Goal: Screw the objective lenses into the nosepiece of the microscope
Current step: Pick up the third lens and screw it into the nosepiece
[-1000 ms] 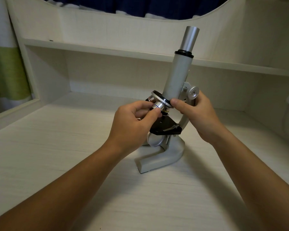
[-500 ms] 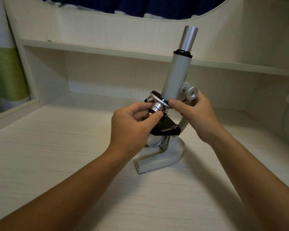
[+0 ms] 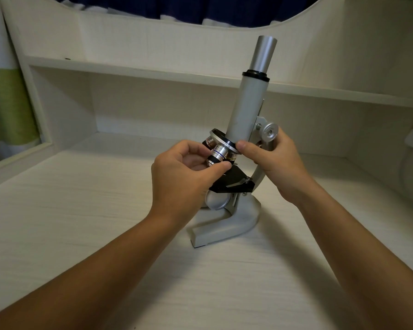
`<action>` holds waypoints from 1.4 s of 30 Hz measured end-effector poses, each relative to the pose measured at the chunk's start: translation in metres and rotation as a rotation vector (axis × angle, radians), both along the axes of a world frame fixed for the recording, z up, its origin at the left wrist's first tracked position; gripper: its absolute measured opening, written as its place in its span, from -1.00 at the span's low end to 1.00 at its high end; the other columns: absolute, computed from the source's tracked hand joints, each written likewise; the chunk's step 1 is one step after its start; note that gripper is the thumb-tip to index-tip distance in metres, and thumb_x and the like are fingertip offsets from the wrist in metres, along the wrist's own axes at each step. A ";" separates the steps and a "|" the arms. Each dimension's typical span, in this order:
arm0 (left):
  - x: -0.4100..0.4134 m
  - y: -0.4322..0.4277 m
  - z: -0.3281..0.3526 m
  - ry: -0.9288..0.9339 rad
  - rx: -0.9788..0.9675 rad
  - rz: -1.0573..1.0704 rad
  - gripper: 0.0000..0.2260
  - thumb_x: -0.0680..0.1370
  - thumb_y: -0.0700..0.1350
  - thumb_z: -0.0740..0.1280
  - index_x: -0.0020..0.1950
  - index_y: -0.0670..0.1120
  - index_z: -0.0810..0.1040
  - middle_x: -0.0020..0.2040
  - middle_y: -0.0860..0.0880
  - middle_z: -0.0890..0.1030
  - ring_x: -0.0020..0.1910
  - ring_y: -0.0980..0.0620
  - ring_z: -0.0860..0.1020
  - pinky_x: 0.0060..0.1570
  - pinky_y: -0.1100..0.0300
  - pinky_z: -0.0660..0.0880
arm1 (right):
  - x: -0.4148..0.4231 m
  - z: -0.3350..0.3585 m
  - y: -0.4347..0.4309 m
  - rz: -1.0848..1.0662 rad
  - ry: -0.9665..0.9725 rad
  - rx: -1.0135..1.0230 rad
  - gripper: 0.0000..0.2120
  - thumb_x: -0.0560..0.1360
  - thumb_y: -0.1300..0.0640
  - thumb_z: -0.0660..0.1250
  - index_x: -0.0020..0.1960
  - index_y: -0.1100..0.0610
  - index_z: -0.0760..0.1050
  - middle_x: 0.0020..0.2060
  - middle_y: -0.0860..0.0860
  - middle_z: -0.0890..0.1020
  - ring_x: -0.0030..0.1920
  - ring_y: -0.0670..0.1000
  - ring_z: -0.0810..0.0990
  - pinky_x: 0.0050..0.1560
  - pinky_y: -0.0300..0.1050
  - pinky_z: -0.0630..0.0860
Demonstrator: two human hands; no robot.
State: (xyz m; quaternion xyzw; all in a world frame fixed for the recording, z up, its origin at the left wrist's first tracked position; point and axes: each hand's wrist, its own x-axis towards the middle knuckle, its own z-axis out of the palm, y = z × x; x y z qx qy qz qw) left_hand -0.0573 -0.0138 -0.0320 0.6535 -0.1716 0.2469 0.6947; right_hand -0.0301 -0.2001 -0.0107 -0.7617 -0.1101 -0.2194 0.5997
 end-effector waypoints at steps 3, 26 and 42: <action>0.000 0.002 0.002 0.005 0.012 -0.029 -0.74 0.30 -0.25 0.62 -0.11 -0.18 0.61 -0.18 -0.02 0.75 -0.22 0.07 0.74 -0.22 0.25 0.64 | -0.001 0.001 0.001 -0.001 0.001 -0.007 -0.30 0.20 -0.24 0.58 0.26 0.02 0.59 0.17 0.17 0.73 0.05 0.11 0.68 0.17 0.00 0.61; 0.010 0.013 0.014 0.282 -0.082 -0.284 -0.92 0.53 -0.22 0.42 0.00 -0.16 0.68 -0.27 -0.04 0.74 -0.34 0.02 0.69 -0.23 0.23 0.62 | -0.002 0.002 0.000 -0.008 0.021 -0.039 -0.37 0.20 -0.27 0.57 0.19 -0.03 0.58 0.12 0.12 0.73 -0.01 0.07 0.66 0.10 -0.05 0.61; 0.000 0.002 0.010 0.203 -0.179 -0.183 -0.84 0.44 -0.28 0.51 0.01 -0.18 0.69 -0.19 -0.07 0.76 -0.23 0.00 0.74 -0.25 0.26 0.62 | 0.000 0.000 -0.001 -0.021 0.000 -0.062 -0.25 0.21 -0.27 0.56 0.29 0.08 0.56 0.20 0.20 0.70 0.18 0.26 0.66 0.26 0.14 0.61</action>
